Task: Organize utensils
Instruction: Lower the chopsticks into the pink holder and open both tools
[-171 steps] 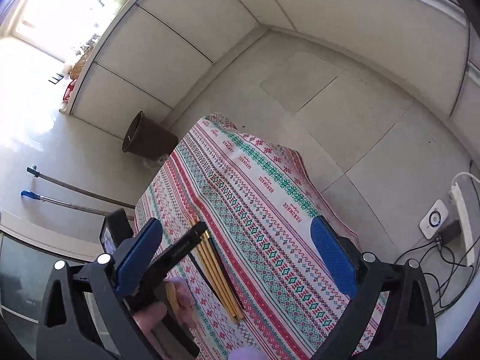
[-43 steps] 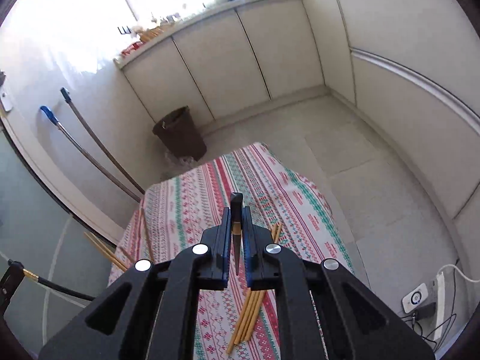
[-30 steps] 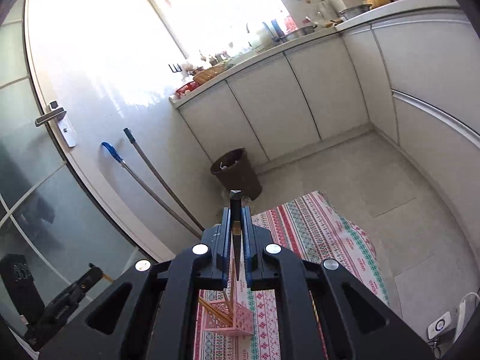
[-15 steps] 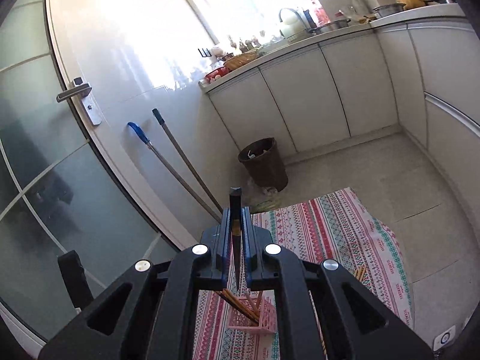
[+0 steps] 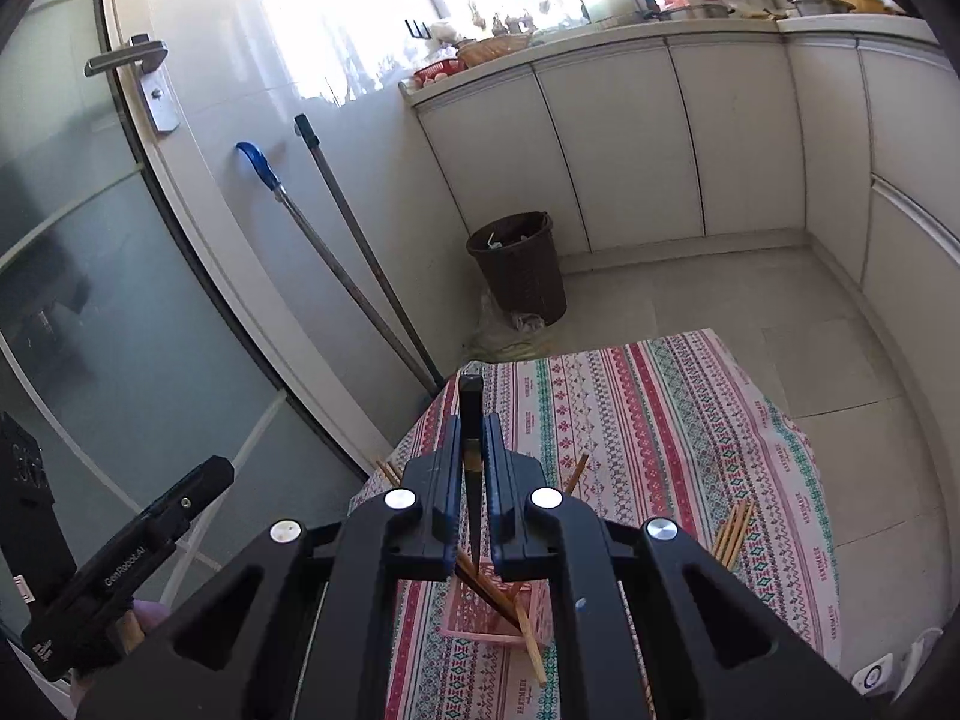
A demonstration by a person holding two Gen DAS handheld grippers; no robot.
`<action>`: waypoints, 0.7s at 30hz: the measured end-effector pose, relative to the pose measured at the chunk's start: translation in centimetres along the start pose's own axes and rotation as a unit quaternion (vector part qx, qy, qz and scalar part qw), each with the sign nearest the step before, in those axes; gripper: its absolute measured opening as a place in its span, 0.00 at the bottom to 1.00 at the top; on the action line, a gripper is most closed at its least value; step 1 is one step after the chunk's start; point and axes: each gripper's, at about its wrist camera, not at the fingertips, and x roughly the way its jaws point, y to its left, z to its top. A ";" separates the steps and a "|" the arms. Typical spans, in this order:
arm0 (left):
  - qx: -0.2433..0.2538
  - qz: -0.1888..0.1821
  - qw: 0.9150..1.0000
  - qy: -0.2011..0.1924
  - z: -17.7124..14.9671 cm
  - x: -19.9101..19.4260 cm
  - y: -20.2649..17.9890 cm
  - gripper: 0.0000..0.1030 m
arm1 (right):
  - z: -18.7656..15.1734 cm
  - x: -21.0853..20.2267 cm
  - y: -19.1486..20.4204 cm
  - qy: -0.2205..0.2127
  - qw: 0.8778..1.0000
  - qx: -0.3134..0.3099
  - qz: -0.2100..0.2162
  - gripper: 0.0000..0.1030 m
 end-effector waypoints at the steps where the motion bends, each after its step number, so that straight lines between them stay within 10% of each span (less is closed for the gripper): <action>1: 0.000 0.000 1.000 0.004 -0.1 0.2 0.0 0.34 | -0.2 0.6 -0.1 0.006 1.000 0.004 0.000 0.09; 13: 0.022 -0.001 1.000 0.016 -0.9 1.0 -1.2 0.35 | -0.7 0.1 -0.2 0.009 1.000 -0.013 -0.022 0.10; 21: 0.045 0.009 0.998 0.034 -2.4 2.2 -2.5 0.54 | -2.1 -0.2 -0.2 0.012 0.997 -0.047 -0.057 0.15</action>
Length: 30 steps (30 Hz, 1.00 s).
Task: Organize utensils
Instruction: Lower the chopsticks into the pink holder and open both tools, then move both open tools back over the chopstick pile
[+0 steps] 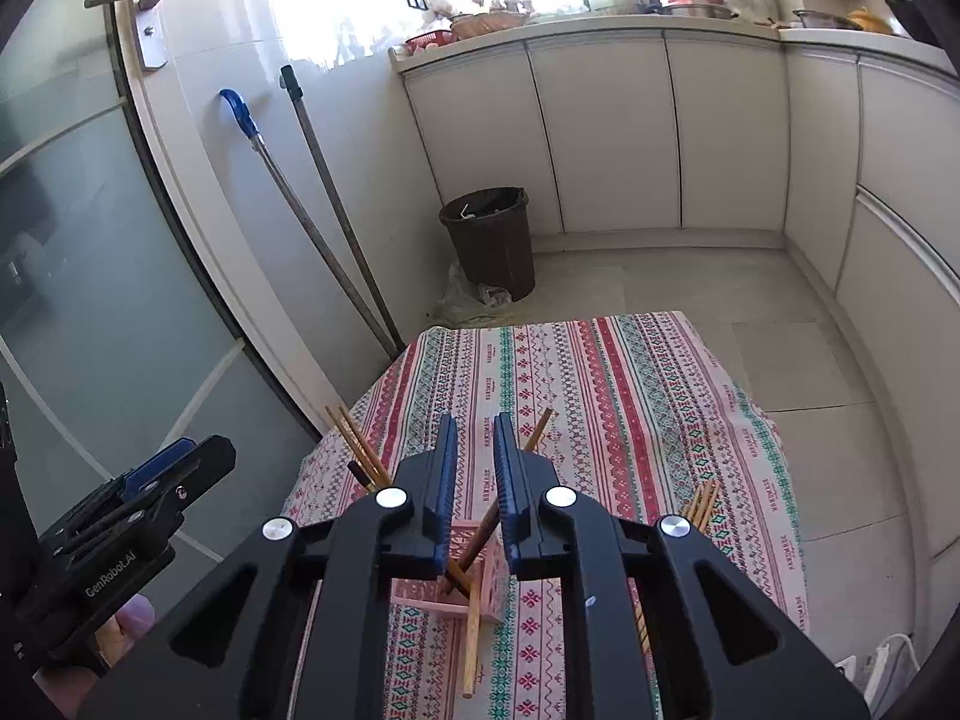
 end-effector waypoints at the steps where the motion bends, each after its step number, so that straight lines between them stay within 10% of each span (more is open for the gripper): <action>1: 0.001 0.002 1.000 0.000 -0.1 0.0 0.0 0.56 | -0.2 0.0 0.0 -0.001 1.000 -0.005 -0.006 0.16; 17: 0.035 -0.006 0.999 -0.006 -0.7 0.4 -4.1 0.75 | -2.7 -1.9 -4.6 -0.010 0.995 0.003 -0.095 0.52; 24: 0.071 -0.022 0.997 -0.002 -0.6 1.2 -8.4 0.93 | -3.4 -3.2 -9.5 -0.017 0.988 0.068 -0.135 0.93; 30: 0.107 -0.046 0.993 0.003 -0.8 2.4 -13.2 0.93 | -4.9 -3.0 -17.3 0.026 0.965 0.165 -0.200 0.93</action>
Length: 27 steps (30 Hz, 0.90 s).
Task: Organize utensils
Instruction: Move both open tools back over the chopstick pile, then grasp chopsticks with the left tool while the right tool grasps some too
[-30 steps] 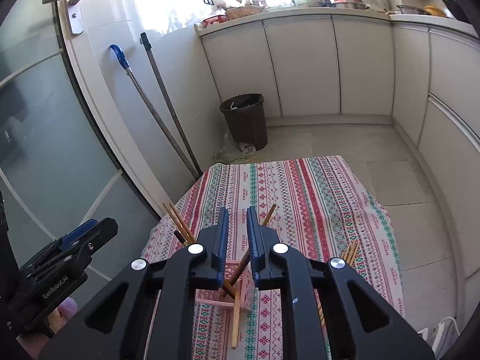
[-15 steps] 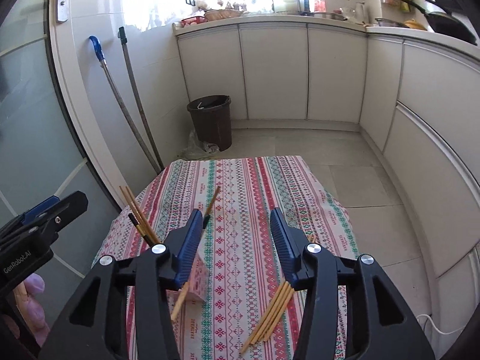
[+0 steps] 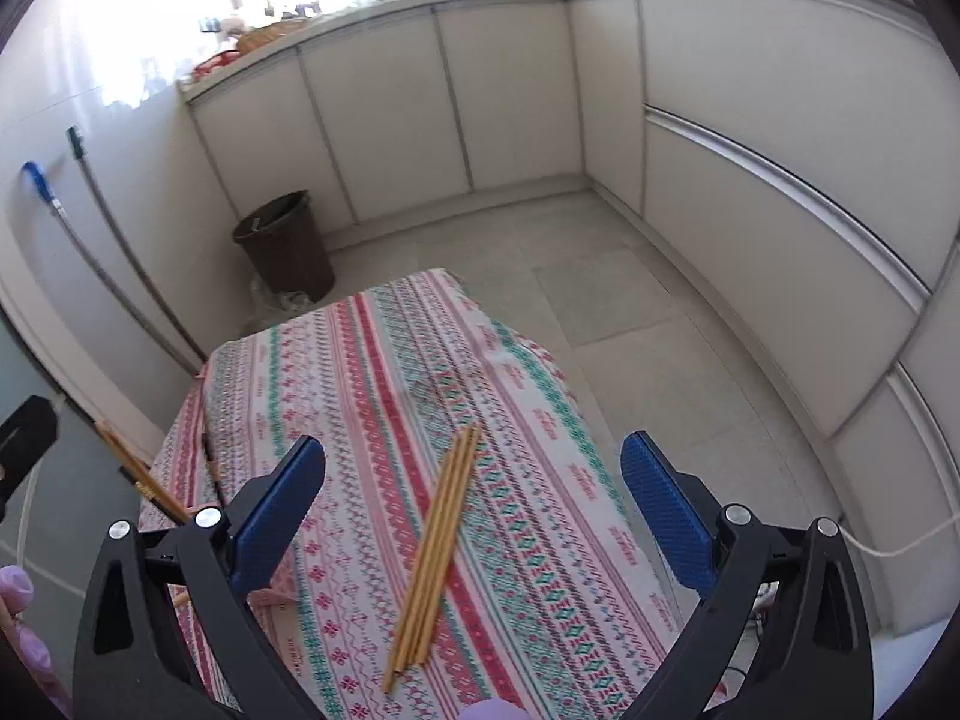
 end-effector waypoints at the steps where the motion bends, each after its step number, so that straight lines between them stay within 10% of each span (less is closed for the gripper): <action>1: 0.004 -0.008 1.000 0.004 0.1 0.5 -0.8 0.93 | 0.1 0.6 -1.4 0.007 1.000 0.016 -0.009 0.93; 8: 0.047 -0.067 0.995 0.062 0.3 5.8 -7.4 0.93 | 1.4 2.5 -11.9 0.034 0.979 0.199 -0.019 0.93; 12: 0.118 -0.101 0.977 0.148 -1.4 11.5 -11.9 0.93 | 1.6 2.4 -14.8 0.031 0.962 0.270 0.012 0.93; 17: 0.133 -0.068 0.958 0.247 -4.7 20.0 -12.6 0.92 | 1.8 3.9 -13.2 0.073 0.956 0.275 0.076 0.93; 21: 0.086 -0.046 0.943 0.318 -6.3 24.9 -9.6 0.71 | 1.7 4.4 -11.0 0.083 0.966 0.232 0.077 0.93; 27: 0.036 -0.001 0.938 0.346 -7.5 28.3 -6.2 0.59 | 1.1 6.4 -9.2 0.123 0.964 0.216 0.098 0.93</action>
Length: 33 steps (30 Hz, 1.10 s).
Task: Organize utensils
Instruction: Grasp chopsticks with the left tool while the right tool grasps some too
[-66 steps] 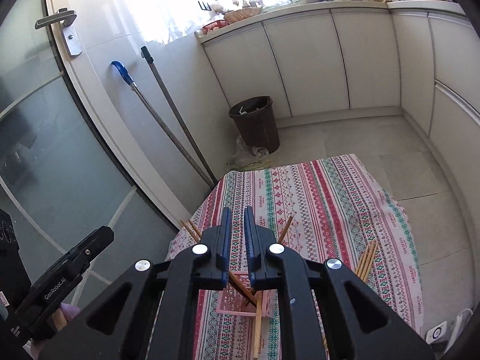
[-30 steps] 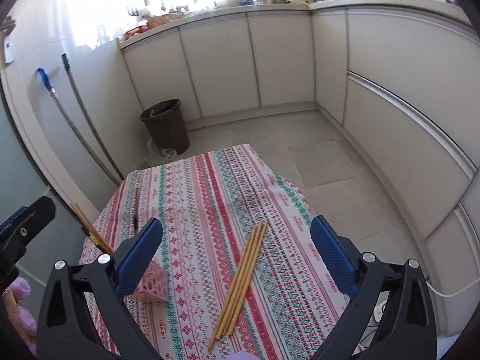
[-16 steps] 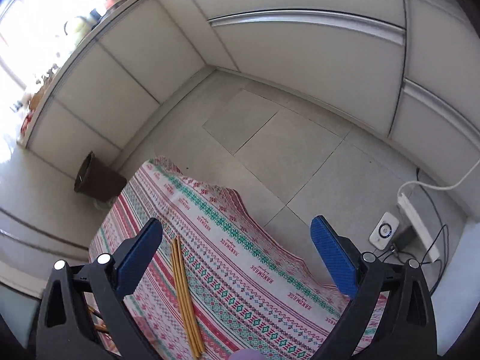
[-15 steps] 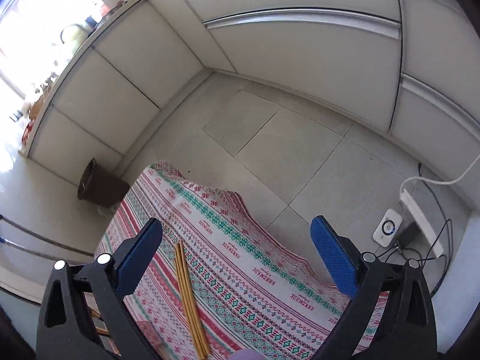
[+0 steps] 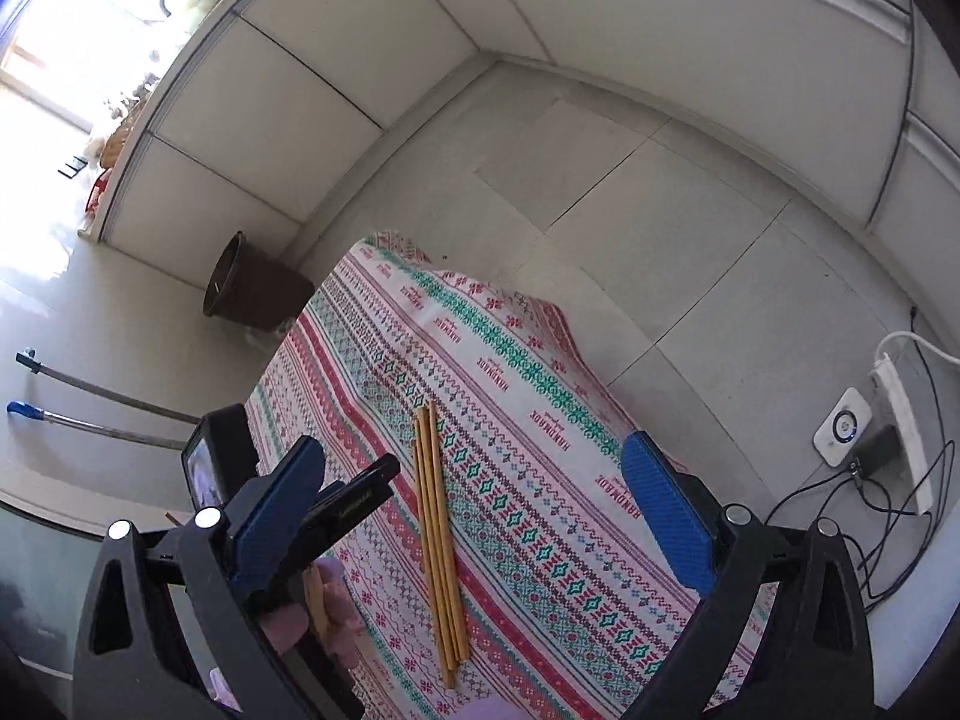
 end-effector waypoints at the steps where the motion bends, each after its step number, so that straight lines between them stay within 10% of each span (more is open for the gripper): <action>1: -0.003 -0.001 1.000 0.007 -0.1 0.5 0.3 0.59 | 0.0 0.3 -0.1 0.003 1.000 0.004 0.000 0.93; 16: 0.021 0.021 0.999 0.020 -0.7 4.3 -0.4 0.52 | 0.5 1.4 -1.0 0.008 1.000 0.010 -0.023 0.93; 24: 0.065 -0.003 0.998 0.005 -1.9 3.7 -2.1 0.04 | 1.1 5.0 0.8 0.027 0.997 -0.029 -0.068 0.93; 33: 0.069 -0.014 0.997 0.008 -6.5 1.1 -0.5 0.04 | 1.0 11.2 2.4 0.069 0.992 -0.061 -0.083 0.93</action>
